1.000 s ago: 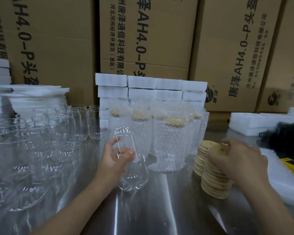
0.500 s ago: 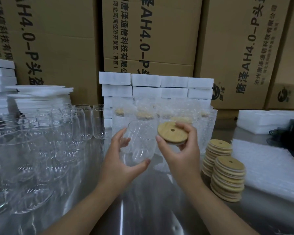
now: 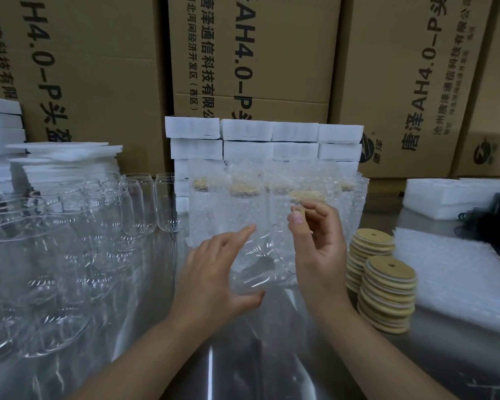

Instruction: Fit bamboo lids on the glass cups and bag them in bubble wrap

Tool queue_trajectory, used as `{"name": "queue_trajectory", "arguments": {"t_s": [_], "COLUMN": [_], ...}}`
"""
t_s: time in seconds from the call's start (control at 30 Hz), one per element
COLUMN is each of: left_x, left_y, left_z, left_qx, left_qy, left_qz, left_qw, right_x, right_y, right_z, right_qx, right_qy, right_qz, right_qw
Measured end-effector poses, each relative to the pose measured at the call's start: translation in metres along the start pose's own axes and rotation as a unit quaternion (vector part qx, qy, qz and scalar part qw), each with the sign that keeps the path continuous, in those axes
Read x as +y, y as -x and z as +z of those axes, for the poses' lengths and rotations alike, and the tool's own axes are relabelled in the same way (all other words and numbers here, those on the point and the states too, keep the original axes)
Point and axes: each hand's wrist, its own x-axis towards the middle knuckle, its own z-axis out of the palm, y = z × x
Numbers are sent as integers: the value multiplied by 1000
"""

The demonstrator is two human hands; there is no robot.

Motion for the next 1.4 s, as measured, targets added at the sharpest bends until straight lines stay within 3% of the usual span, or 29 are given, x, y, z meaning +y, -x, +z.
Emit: {"name": "queue_trajectory", "arguments": {"t_s": [0.17, 0.67, 0.8, 0.9, 1.03, 1.1, 1.13, 1.2, 1.27, 1.3, 1.33, 1.4], "left_x": [1, 0, 3, 3, 0, 0, 1, 1, 1, 1, 1, 2], "left_y": [2, 5, 3, 2, 2, 2, 2, 2, 2, 2, 2, 1], "left_z": [1, -3, -2, -1, 0, -1, -1, -3, -4, -4, -4, -5], "left_qx": [-15, -11, -30, -26, -19, -20, -21, -22, -22, -22, -22, -21], "left_qy": [6, 7, 58, 120, 159, 168, 174, 188, 200, 204, 207, 211], "left_qz": [-4, 5, -29, -72, -91, -96, -101, -112, -122, -125, -127, -134], "left_qw": [1000, 1000, 997, 990, 983, 981, 979, 976, 972, 971, 970, 968], "right_x": [-3, 6, -3, -22, -47, -44, -38, -20, -2, 5, 11, 14], "right_y": [7, 19, 14, -3, -45, -72, -86, -105, -106, -101, -98, -95], "right_z": [3, 7, 2, -11, -55, -90, -110, -147, -169, -174, -180, -186], "right_qx": [-49, -91, -132, -97, 26, 52, 46, -37, -130, -143, -142, -121], "right_qy": [11, 87, 113, 132, 204, 346, 448, 627, 704, 726, 742, 751], "right_qz": [5, -20, -8, -46, -80, -21, 47, 223, 357, 385, 388, 365], "right_qw": [999, 992, 985, 986, 975, 937, 892, 745, 600, 552, 528, 537]}}
